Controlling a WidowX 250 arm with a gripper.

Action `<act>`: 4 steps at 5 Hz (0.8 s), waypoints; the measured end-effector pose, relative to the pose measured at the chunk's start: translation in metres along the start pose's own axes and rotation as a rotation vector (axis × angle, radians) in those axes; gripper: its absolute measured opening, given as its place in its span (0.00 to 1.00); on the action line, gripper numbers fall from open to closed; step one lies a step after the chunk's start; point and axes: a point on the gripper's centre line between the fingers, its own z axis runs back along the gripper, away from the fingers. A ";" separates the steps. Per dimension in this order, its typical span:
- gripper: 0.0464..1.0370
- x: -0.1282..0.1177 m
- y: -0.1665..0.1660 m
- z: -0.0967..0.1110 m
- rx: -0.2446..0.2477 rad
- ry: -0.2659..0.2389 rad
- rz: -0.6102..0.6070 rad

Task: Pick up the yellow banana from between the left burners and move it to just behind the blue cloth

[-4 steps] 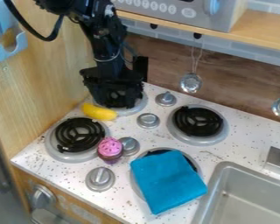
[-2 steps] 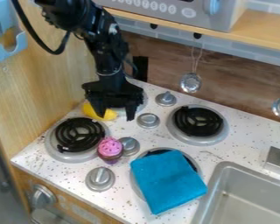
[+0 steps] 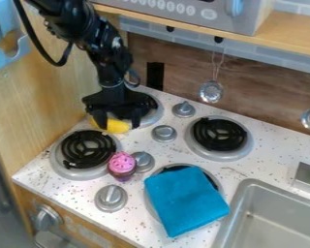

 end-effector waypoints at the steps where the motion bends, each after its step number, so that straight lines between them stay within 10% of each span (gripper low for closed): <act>1: 0.96 0.013 0.013 -0.008 0.077 -0.096 0.148; 4: 0.96 0.040 0.028 -0.036 0.223 -0.190 0.279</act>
